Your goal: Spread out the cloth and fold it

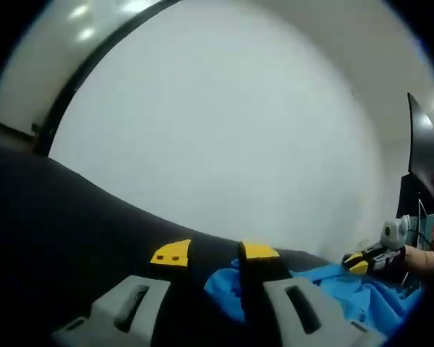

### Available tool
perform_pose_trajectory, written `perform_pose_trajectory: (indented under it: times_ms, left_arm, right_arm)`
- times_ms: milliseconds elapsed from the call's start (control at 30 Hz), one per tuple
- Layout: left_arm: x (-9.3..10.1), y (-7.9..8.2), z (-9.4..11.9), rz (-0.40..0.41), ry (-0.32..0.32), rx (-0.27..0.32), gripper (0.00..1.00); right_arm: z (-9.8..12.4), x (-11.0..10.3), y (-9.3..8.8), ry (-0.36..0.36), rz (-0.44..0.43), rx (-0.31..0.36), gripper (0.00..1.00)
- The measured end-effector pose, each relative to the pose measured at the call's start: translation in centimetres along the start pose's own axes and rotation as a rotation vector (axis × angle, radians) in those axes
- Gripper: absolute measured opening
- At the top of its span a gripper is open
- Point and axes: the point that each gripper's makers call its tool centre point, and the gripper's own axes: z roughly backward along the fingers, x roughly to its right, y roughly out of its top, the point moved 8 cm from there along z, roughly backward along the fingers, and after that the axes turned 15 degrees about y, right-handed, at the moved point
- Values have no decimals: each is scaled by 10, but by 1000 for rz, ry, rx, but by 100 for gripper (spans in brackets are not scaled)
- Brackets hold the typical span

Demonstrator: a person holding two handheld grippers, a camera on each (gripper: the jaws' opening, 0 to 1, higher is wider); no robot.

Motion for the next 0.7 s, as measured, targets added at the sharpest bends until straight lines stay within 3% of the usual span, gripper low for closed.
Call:
perform_pose_trajectory:
  times_ms: [133,333,433,567,700]
  left_arm:
    - [0,0,-1,-3,0,0,28]
    - [1,-1,0,-14,0,-1,28]
    - [1,-2,0,-26,0,-3,28]
    - [1,-2,0,-38,-1,-4,28]
    - [0,-2,-1,-39,-5,-1,28]
  right_arm:
    - [26,23,-9,-114,-23,22,18]
    - [39,44,-27,-187,-84,6,18]
    - [30,40,-22,-159,-87,27,18]
    - [-4,18,-8,17,-56,64,18]
    - [-31,26,-16,-18,-21,-26,18]
